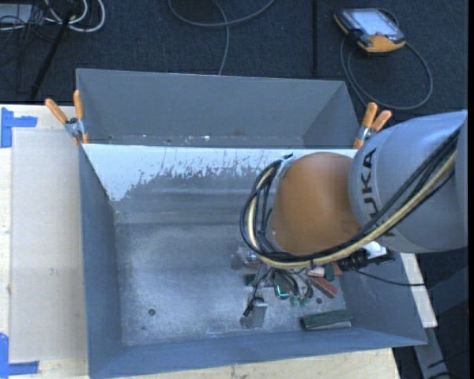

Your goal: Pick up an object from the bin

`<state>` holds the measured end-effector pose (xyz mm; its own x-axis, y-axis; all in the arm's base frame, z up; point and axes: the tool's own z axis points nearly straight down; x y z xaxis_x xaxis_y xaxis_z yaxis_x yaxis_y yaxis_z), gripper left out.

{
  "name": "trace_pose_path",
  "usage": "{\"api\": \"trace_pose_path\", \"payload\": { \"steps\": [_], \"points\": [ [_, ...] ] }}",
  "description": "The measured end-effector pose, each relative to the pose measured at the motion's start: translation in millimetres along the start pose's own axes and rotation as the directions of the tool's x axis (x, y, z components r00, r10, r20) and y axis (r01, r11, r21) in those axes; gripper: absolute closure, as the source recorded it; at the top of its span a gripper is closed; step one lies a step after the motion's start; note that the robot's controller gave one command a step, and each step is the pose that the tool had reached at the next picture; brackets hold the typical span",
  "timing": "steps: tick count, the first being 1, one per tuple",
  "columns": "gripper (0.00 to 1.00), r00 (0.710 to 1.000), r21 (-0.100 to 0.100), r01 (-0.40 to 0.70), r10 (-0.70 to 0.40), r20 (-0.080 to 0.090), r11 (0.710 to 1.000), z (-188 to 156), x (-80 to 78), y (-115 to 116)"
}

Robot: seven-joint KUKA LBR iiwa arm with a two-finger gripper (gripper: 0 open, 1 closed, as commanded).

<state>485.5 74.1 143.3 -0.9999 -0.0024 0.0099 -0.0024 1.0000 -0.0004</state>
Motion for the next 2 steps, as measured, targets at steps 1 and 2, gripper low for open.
{"api": "trace_pose_path", "payload": {
  "steps": [1, 2],
  "points": [
    [0.00, 1.000, -0.001, -0.003, 0.003, 0.008, 1.000, -4, -1.9, 0],
    [0.00, 0.992, -0.005, -0.125, 0.126, 0.014, 0.992, 38, -30.2, -46]
  ]
}}
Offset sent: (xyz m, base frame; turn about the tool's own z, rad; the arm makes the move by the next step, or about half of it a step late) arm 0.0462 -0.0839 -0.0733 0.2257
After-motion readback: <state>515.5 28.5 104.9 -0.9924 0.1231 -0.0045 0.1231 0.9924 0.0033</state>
